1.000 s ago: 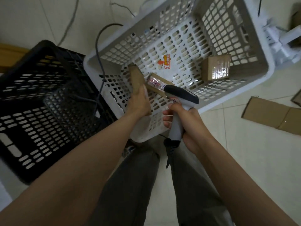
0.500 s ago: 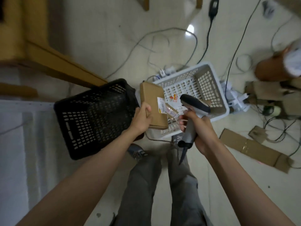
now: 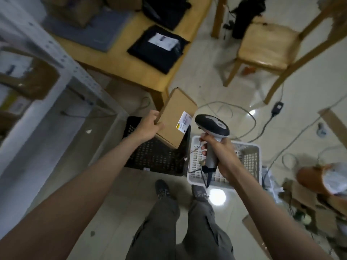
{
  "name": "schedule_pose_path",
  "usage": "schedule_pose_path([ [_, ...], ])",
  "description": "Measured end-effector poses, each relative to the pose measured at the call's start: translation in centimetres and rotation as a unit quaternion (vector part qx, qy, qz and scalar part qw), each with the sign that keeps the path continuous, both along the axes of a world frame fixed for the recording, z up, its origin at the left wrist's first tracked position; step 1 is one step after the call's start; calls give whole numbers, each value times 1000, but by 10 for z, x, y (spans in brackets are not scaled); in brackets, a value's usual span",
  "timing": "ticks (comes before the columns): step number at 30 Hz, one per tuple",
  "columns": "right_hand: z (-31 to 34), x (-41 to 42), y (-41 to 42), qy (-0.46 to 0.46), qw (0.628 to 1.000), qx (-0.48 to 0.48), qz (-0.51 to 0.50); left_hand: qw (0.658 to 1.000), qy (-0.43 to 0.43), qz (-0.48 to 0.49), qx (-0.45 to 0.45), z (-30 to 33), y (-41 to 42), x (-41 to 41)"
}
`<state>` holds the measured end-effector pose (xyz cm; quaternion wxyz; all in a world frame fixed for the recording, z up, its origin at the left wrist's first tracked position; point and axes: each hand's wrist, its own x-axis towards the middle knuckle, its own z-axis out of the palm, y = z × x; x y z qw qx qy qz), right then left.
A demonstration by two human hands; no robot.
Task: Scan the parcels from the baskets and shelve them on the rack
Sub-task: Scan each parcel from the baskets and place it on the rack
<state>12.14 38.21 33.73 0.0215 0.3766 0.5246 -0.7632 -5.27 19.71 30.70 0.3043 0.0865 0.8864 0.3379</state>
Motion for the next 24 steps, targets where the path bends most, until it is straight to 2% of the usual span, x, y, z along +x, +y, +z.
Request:
schedule_pose_path([
  [6,49,-15,-14,51,969,131,204,992,55,108,37,75,-59,-4],
  [11,76,-18,-25,77,902,236,353,985,89,140,40,119,-98,15],
  [21,132,-40,-39,132,829,277,468,979,141,148,-4,187,-142,33],
  [24,146,-45,-45,155,834,253,466,976,150,159,-2,205,-150,36],
])
